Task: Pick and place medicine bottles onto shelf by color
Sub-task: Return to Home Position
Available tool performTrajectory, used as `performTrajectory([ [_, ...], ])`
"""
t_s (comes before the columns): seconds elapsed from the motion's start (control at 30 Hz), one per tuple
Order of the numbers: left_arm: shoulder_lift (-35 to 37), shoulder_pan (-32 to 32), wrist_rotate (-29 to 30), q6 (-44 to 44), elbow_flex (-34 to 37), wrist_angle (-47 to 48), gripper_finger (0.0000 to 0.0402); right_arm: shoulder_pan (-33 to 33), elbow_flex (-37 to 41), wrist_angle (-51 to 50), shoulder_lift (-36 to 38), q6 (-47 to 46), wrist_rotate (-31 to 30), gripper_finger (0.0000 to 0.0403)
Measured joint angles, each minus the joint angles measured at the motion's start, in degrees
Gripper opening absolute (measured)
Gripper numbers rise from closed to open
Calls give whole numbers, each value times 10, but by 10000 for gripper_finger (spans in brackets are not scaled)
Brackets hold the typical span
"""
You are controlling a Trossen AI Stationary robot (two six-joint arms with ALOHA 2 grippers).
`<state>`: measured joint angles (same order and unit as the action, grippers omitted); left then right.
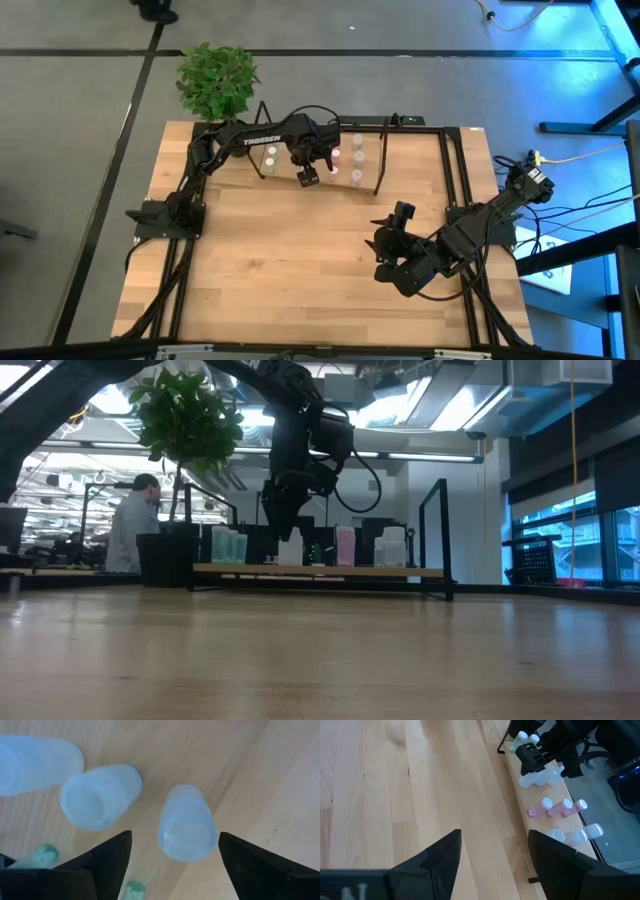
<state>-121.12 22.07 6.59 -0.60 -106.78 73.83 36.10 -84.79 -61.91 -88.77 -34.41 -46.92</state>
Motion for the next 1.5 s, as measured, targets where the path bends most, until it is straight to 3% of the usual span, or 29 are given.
performTrajectory([
  [0.4, 1, -22, 26, 5, -95, 62, 293, 0, 0, 0, 0, 1, 2, 232],
  [0.73, 2, -87, 49, 22, -183, 122, 293, 0, 0, 0, 0, 2, 5, 232],
  [1.13, 74, -170, 97, 118, -189, 155, 293, 0, 0, 0, 0, 2, 6, 232],
  [1.5, 119, -292, 158, 233, -189, 162, 293, 0, 0, 5, 0, 2, 6, 232],
])
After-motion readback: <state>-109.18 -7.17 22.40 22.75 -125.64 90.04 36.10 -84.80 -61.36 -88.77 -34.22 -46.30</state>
